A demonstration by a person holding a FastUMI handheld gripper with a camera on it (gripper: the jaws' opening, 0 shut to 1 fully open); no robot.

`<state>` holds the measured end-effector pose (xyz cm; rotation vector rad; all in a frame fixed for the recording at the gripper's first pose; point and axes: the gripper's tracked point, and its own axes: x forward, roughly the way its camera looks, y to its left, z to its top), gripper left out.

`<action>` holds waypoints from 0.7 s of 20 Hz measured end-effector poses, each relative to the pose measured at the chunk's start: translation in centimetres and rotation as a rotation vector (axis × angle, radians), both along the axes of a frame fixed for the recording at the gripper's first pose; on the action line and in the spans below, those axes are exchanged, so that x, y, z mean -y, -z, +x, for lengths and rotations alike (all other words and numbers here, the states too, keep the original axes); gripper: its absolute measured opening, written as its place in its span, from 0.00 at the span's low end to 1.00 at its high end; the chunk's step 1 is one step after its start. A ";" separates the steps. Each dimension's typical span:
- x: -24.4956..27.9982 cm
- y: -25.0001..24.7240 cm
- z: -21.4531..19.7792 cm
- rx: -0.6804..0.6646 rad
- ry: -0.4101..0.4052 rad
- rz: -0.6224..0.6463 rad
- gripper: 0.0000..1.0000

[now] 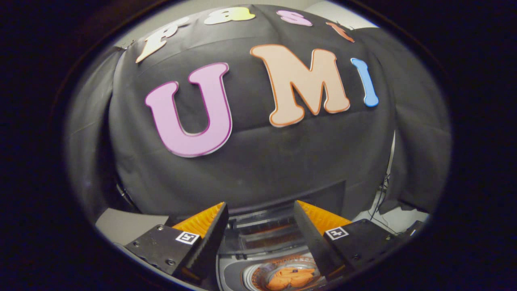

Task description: Put the clothes into the washing machine and then close the washing machine lid.

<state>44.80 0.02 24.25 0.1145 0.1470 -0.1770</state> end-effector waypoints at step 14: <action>-0.1 4.0 8.2 0.080 0.031 -0.193 0.97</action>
